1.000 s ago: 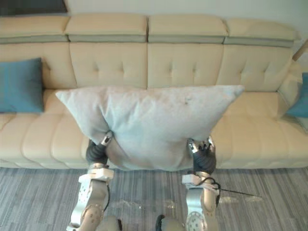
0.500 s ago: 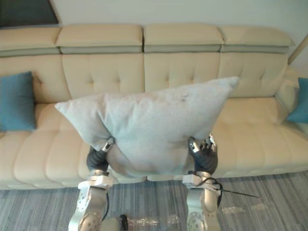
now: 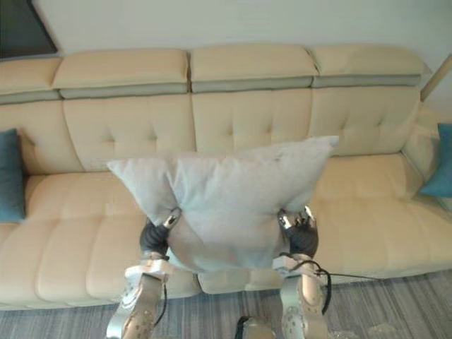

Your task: Pick up cushions and gather them together orderly.

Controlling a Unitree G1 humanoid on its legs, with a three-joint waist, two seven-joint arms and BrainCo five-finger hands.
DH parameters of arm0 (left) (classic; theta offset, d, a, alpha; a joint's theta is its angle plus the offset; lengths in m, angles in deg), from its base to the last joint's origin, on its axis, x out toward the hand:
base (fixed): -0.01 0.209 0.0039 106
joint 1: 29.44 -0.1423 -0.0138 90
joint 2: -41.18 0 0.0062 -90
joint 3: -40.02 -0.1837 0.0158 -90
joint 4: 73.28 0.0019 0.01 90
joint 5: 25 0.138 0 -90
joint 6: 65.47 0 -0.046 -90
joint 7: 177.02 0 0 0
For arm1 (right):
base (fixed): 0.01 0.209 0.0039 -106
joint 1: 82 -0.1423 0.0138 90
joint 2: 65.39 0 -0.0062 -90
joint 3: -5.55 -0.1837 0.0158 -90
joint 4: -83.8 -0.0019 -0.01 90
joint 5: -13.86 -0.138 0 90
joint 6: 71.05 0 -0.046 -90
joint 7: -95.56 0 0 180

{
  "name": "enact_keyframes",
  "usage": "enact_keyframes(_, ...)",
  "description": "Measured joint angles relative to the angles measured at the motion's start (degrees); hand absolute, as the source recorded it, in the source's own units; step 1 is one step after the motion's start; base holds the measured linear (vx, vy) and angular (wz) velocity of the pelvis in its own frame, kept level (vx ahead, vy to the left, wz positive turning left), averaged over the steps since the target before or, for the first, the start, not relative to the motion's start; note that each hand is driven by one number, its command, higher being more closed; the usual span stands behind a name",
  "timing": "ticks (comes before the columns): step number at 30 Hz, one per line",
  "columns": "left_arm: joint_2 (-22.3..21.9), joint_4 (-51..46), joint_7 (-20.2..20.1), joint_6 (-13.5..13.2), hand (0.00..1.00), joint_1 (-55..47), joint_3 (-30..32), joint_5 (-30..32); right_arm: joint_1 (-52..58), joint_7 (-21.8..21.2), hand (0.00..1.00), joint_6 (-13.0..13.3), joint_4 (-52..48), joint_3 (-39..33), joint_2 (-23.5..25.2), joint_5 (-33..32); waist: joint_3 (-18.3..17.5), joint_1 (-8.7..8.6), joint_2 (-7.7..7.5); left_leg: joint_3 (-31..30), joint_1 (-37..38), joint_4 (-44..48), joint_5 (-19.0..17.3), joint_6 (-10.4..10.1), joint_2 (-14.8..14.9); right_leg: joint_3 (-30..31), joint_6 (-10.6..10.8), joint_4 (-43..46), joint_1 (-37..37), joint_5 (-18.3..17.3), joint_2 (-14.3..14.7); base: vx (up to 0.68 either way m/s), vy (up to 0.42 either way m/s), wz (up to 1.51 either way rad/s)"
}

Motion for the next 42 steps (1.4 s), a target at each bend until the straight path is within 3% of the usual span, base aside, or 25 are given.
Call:
enact_keyframes(1,0.0,-0.2,-0.1,0.0,1.0,0.0,0.0,0.0,0.2,0.0,1.0,0.0,-0.8,0.0,0.0,0.0,0.0,0.03,0.01,0.1,-1.0,2.2,0.9,0.7,0.2,0.0,-0.1,-0.8,0.8,-0.1,-0.1,0.13,-0.024,0.17)
enact_keyframes(2,-0.1,-1.6,-0.5,-0.1,1.0,0.0,-0.2,0.0,0.2,0.0,1.0,0.9,-2.7,0.0,-0.1,0.0,-0.1,0.44,-0.08,0.1,-3.5,4.8,-2.2,0.5,0.7,-0.2,-0.2,-2.7,2.4,-0.2,-0.2,0.07,0.039,0.06)
enact_keyframes(5,-0.1,-3.2,-1.3,-0.8,1.0,0.4,-0.3,0.3,-0.1,0.0,1.0,1.9,-3.8,0.0,0.0,0.0,-0.4,0.86,0.49,0.5,-4.7,-4.5,-3.8,2.4,-0.5,-0.2,0.1,-2.9,2.4,-0.3,-0.3,0.04,0.083,-0.01)
enact_keyframes(6,0.1,-3.2,-1.4,-1.0,1.0,1.0,-0.2,0.6,-0.1,0.0,1.0,1.9,-3.4,0.0,0.0,0.0,-0.5,0.99,0.62,-0.1,-4.0,-12.1,-2.0,1.0,-1.9,0.2,1.1,-2.4,2.2,-0.6,-0.4,0.02,0.145,-0.11)
enact_keyframes(8,0.9,-3.2,-1.3,-1.0,1.0,1.0,-0.2,1.1,0.1,0.0,1.0,1.3,-2.8,0.0,0.5,0.0,-0.7,1.16,-0.76,0.7,-2.2,-14.3,-0.8,-1.4,-3.2,1.4,2.4,-2.3,2.0,-0.5,-1.4,0.04,0.133,-0.07)
enact_keyframes(9,1.0,-3.2,-1.3,-1.0,1.0,1.0,-0.2,1.1,0.1,0.0,1.0,0.9,-2.7,0.0,0.8,0.0,-0.8,1.03,-1.28,1.2,-2.3,-14.5,-0.5,-1.6,-3.9,1.7,3.3,-3.5,2.2,0.2,-2.0,0.05,0.164,-0.08)
enact_keyframes(15,1.8,-3.2,-1.4,-1.1,1.0,0.9,-0.3,1.2,-0.2,0.0,1.0,0.6,-0.1,-0.1,2.2,0.0,-1.6,1.04,-2.03,3.6,-1.3,-18.6,0.6,-0.1,-7.2,3.6,5.6,-9.2,2.5,3.5,-4.0,0.05,0.108,-0.11)
enact_keyframes(20,2.2,-2.1,-1.3,-1.1,1.0,0.9,-0.4,1.1,-2.5,0.1,1.0,0.2,3.4,-0.1,2.2,0.1,-1.6,1.03,-2.06,3.6,-1.5,-21.5,2.1,0.1,-8.1,3.7,5.8,-12.9,2.6,5.7,-4.0,0.05,0.02,-0.05)
enact_keyframes(25,2.4,-2.1,1.9,-2.3,1.0,5.8,-0.3,1.1,-11.8,3.2,1.0,0.2,5.7,0.0,1.7,2.3,-1.3,1.44,-2.16,3.1,-5.8,-22.8,4.4,0.2,-8.4,3.4,5.2,-12.2,-2.3,6.5,-3.9,-0.03,-0.021,0.04)
enact_keyframes(31,2.7,-0.8,8.5,-6.7,1.0,24.8,2.9,1.2,-31.8,9.7,1.0,1.8,7.2,0.2,-0.4,6.3,2.9,1.81,-2.09,2.1,-14.9,-21.0,6.5,0.2,-8.2,3.6,4.4,-6.4,-13.1,6.9,-4.2,-0.15,-0.026,0.02)
enact_keyframes(32,3.4,2.8,10.5,-8.0,1.0,32.2,4.2,1.2,-39.6,11.8,1.0,2.6,11.4,0.2,-1.2,6.9,3.4,1.68,-2.09,2.0,-18.1,-19.6,6.8,0.2,-8.1,3.7,4.3,-4.6,-16.6,7.0,-4.5,-0.16,0.001,-0.01)
enact_keyframes(35,5.4,7.8,13.9,-8.5,1.0,41.7,5.4,1.2,-49.0,14.8,1.0,2.4,17.3,0.1,-3.3,8.6,4.3,1.68,-1.99,1.9,-21.7,-18.4,7.3,0.3,-8.3,3.9,4.0,-2.8,-20.5,7.2,-4.9,-0.13,0.008,0.01)
enact_keyframes(39,12.2,18.7,16.5,-9.3,1.0,60.8,5.7,1.1,-64.5,19.3,1.0,1.5,24.1,-1.2,-6.7,11.4,8.5,1.59,-2.03,1.2,-26.8,-19.8,10.5,0.4,-8.4,3.5,3.4,-2.7,-26.0,9.1,-4.9,-0.09,-0.014,0.08)
enact_keyframes(42,14.4,24.6,17.5,-9.0,1.0,70.1,5.8,1.2,-72.6,21.7,1.0,0.5,28.7,-2.4,-8.0,13.3,11.8,1.31,-1.89,0.7,-27.7,-22.7,12.9,0.3,-8.7,3.3,3.1,-4.6,-27.1,10.8,-4.8,-0.03,-0.013,0.08)
